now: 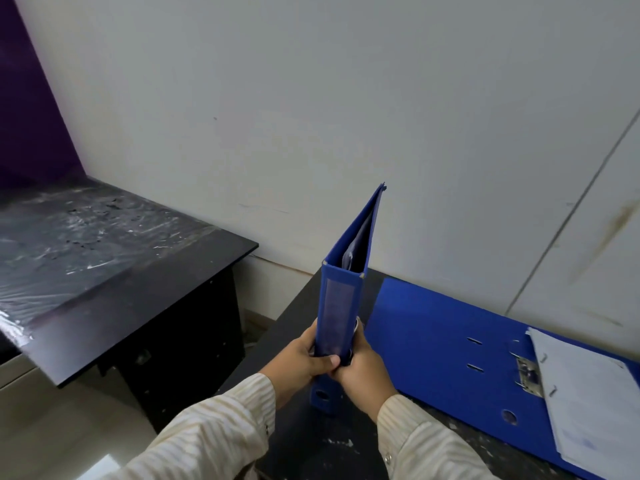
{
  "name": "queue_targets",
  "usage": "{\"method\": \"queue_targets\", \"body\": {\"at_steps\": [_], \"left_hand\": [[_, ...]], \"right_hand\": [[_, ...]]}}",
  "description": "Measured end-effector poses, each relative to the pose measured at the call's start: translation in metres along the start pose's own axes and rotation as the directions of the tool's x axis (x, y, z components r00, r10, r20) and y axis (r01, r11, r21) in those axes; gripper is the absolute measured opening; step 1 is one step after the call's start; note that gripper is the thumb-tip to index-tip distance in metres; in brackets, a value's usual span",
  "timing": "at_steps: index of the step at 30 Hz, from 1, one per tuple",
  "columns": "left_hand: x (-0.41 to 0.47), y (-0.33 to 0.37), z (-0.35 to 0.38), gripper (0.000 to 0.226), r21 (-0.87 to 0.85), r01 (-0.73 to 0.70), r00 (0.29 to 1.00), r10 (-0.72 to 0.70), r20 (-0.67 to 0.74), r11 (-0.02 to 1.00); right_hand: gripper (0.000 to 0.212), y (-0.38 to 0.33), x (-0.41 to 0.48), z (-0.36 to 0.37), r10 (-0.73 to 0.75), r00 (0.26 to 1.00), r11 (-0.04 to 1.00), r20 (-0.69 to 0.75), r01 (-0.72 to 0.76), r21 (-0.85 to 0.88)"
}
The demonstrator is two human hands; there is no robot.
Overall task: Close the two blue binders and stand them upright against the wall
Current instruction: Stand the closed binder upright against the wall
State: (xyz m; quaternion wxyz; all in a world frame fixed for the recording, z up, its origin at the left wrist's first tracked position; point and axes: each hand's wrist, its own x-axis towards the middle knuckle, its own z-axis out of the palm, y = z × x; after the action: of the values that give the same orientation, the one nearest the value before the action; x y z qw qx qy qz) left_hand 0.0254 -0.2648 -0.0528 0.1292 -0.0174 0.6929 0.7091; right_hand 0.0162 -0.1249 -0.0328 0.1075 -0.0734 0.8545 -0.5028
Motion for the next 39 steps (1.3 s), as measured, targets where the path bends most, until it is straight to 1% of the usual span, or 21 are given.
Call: {"method": "queue_targets", "body": {"at_steps": [4, 8, 10, 13, 18, 24, 27, 32, 35, 39], "left_hand": [[0.021, 0.001, -0.020, 0.074, 0.028, 0.013, 0.999, -0.012, -0.034, 1.000], [0.036, -0.003, -0.032, 0.079, 0.106, 0.050, 0.998, -0.045, -0.047, 0.993], [0.040, -0.006, -0.034, 0.078, 0.130, 0.079, 0.996, -0.072, -0.056, 0.988], [0.047, -0.007, -0.038, 0.068, 0.201, 0.120, 0.993, -0.114, -0.040, 0.972], [0.061, -0.006, -0.041, 0.067, 0.257, 0.150, 0.988, -0.151, -0.017, 0.955], [0.076, -0.005, -0.036, 0.066, 0.272, 0.104, 0.994, -0.105, -0.009, 0.957], [0.084, -0.001, -0.035, 0.068, 0.286, 0.075, 0.996, -0.087, 0.031, 0.955], [0.101, 0.005, -0.042, 0.077, 0.286, 0.003, 0.993, -0.036, 0.111, 0.958], [0.111, 0.007, -0.047, 0.082, 0.299, -0.027, 0.990, -0.015, 0.138, 0.954], [0.129, 0.004, -0.054, 0.085, 0.326, -0.070, 0.988, 0.021, 0.152, 0.943]], "right_hand": [[0.082, -0.006, 0.028, 0.009, 0.019, 0.999, 1.000, 0.034, -0.019, 0.008], [0.078, -0.004, 0.045, 0.014, 0.025, 0.999, 0.999, 0.045, -0.027, 0.035], [0.073, -0.002, 0.048, 0.017, 0.023, 0.999, 0.999, 0.028, -0.024, 0.042], [0.070, 0.000, 0.051, 0.024, 0.040, 0.999, 0.998, -0.027, -0.038, 0.046], [0.064, 0.007, 0.058, 0.027, 0.039, 0.996, 0.998, -0.078, -0.034, 0.054], [0.066, 0.011, 0.074, 0.019, 0.055, 0.995, 0.998, -0.082, -0.052, 0.048], [0.068, 0.012, 0.079, 0.012, 0.059, 0.993, 0.998, -0.106, -0.059, 0.000], [0.063, 0.010, 0.089, 0.008, 0.096, 0.977, 0.994, -0.191, -0.102, -0.024], [0.056, 0.009, 0.093, 0.009, 0.123, 0.958, 0.988, -0.258, -0.142, -0.054], [0.039, 0.006, 0.103, 0.015, 0.139, 0.925, 0.984, -0.354, -0.170, -0.059]]}}
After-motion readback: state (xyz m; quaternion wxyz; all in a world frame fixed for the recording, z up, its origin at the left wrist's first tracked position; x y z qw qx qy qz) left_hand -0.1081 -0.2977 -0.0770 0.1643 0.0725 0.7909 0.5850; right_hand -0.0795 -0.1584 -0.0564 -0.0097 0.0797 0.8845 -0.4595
